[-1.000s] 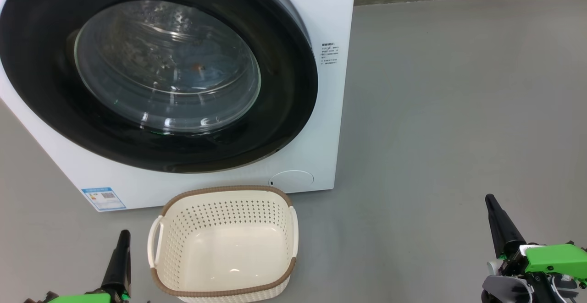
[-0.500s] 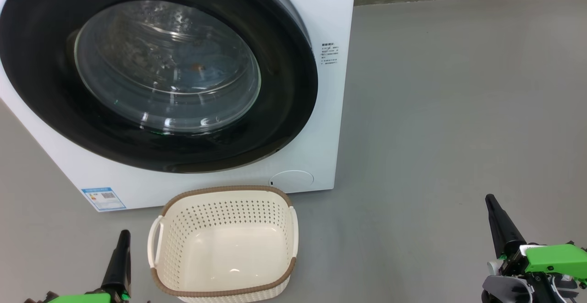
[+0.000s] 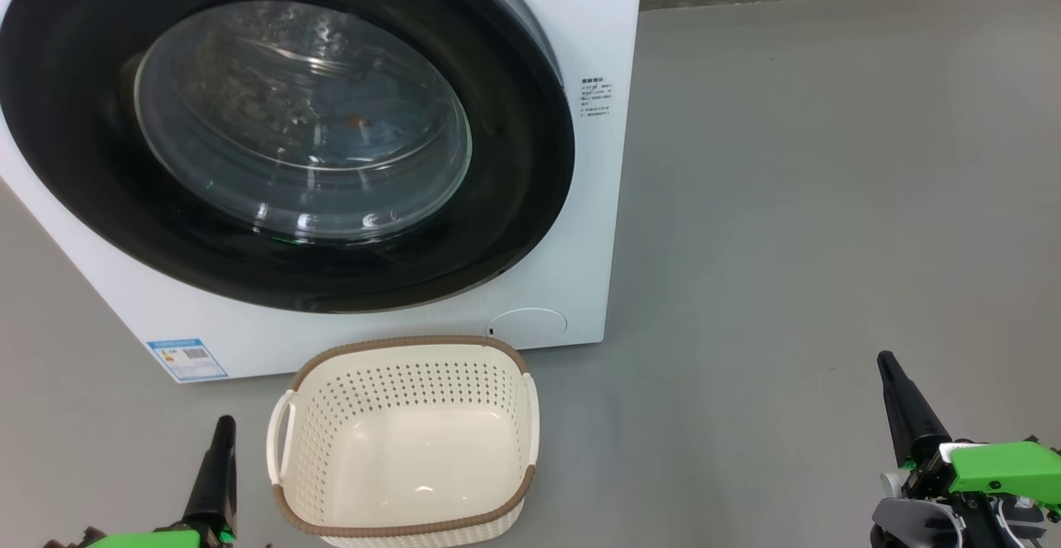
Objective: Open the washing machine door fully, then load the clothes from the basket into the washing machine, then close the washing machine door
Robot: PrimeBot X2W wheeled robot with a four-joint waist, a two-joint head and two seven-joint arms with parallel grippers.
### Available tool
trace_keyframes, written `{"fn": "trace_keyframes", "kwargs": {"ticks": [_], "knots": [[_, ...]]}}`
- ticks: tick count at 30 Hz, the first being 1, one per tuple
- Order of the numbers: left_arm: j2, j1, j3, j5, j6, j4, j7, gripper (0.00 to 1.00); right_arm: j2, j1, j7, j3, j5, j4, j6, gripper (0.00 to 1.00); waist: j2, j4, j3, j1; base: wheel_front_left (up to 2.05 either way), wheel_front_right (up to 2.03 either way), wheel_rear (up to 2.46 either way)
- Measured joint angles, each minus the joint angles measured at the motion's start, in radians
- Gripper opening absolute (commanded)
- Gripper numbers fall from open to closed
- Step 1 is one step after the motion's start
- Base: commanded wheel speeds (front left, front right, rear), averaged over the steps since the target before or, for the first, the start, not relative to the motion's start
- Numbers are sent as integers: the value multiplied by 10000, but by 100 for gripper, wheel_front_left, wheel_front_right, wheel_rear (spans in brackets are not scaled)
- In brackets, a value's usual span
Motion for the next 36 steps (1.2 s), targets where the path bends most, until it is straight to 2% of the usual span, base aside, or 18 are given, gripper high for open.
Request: {"fn": "trace_keyframes", "kwargs": {"ticks": [36], "knots": [[-2, -1, 0, 0, 0, 0, 0, 0, 0, -1, 2, -8, 0, 2, 0, 0, 0, 0, 0, 0, 0, 0, 0]]}}
